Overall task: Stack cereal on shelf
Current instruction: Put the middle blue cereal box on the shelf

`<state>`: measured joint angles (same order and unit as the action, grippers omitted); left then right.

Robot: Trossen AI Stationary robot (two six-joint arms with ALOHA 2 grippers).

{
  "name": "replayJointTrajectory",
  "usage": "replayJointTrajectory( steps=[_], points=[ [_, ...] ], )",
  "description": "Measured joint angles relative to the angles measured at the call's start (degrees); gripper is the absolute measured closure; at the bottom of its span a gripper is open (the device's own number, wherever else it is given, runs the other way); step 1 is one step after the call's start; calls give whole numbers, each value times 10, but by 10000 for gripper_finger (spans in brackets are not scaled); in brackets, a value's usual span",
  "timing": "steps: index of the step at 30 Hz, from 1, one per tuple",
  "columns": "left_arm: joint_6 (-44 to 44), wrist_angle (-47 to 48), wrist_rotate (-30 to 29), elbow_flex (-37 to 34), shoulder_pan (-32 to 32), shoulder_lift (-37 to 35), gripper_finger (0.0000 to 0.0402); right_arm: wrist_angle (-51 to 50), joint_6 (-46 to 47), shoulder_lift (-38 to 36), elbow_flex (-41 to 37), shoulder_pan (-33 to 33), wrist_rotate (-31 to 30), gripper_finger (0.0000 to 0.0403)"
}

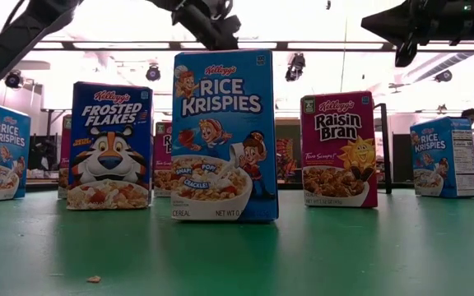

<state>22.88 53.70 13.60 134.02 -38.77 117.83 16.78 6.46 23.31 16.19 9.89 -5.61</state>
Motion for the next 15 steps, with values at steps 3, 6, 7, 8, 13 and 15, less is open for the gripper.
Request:
replayJointTrajectory(
  steps=[3,6,7,8,13,15],
  points=[
    [-3,0,-39,0,0,11,212,0,-2,0,0,0,0,394],
    [4,3,-51,0,1,13,274,0,-3,0,0,0,0,394],
    [5,5,-51,0,1,11,298,0,-4,0,0,0,0,394],
    [6,11,-52,2,1,11,322,0,-5,0,0,0,0,394],
    [21,56,-51,2,1,10,392,0,-11,0,0,0,0,394],
    [21,69,-52,2,1,9,381,0,-11,0,0,0,0,394]
  ],
)
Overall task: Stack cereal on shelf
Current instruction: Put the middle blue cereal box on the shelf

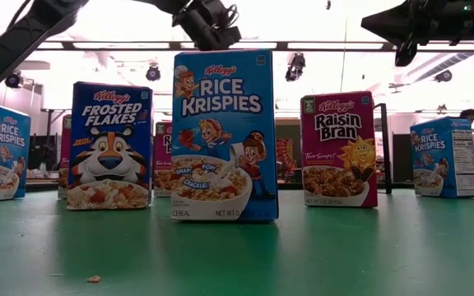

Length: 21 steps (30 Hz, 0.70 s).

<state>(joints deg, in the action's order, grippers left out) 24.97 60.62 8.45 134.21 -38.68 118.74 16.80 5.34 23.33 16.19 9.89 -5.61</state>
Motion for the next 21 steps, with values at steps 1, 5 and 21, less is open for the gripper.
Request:
replayJointTrajectory(
  steps=[1,5,21],
  points=[
    [0,5,0,0,0,0,377,0,0,0,0,0,0,394],
    [0,11,-3,0,0,-1,375,2,0,0,0,0,0,394],
    [-1,44,-5,0,1,-11,394,3,0,0,0,0,0,394]
  ],
)
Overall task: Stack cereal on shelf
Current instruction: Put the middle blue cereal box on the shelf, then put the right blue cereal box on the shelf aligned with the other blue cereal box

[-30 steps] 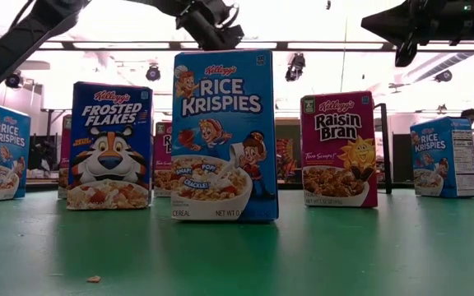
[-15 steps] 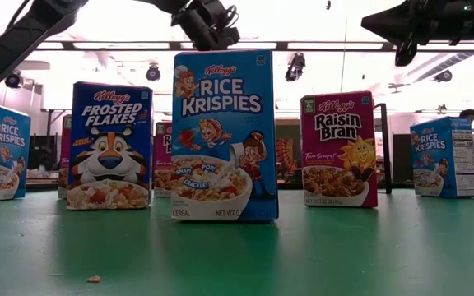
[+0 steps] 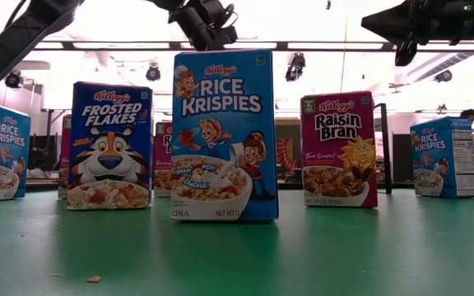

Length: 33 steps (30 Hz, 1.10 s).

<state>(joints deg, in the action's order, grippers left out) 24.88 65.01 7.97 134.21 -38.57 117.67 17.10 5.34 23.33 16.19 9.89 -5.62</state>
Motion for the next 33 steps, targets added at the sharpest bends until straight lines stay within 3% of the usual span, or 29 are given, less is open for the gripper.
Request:
replayJointTrajectory(
  steps=[11,23,28,33],
  points=[
    [-43,36,3,0,36,-31,394,3,-9,0,0,0,0,394],
    [-40,45,-11,-22,208,-53,401,3,-15,0,0,0,0,394],
    [-64,7,-21,-101,240,-85,401,3,-15,0,0,0,0,394],
    [-112,-124,-22,-265,260,-170,401,1,-13,1,0,0,0,394]
  ],
)
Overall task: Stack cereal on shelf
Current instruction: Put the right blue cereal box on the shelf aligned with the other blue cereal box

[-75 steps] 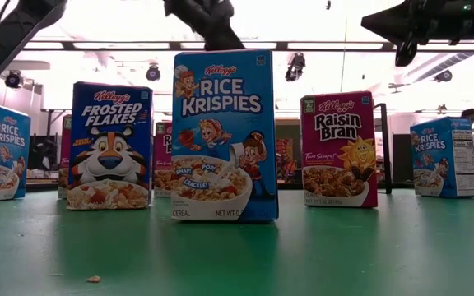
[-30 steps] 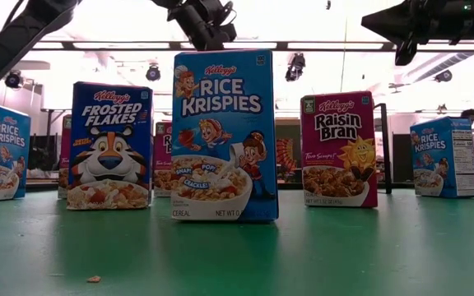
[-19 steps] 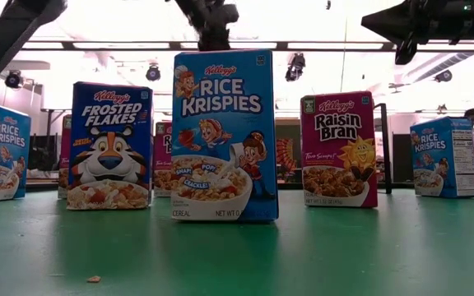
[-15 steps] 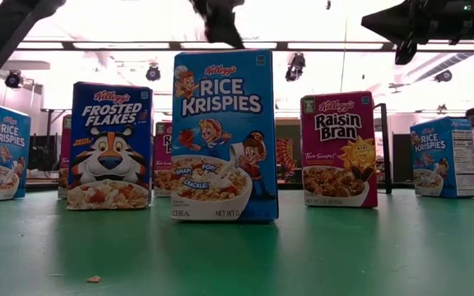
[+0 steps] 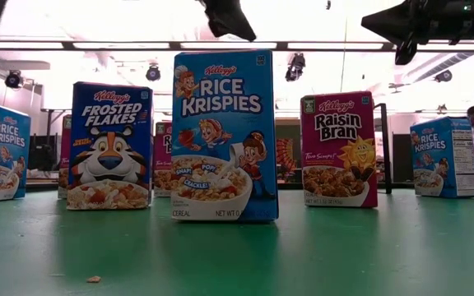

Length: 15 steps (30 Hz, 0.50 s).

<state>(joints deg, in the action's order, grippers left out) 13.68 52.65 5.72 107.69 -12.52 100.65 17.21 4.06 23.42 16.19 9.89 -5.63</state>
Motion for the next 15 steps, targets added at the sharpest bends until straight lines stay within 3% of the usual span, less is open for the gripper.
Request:
replayJointTrajectory(
  steps=[7,15],
  points=[
    [-58,-220,-3,-243,34,-133,402,4,29,31,0,0,0,394],
    [-104,-417,-7,-443,52,-261,402,-23,66,111,41,0,0,394]
  ],
)
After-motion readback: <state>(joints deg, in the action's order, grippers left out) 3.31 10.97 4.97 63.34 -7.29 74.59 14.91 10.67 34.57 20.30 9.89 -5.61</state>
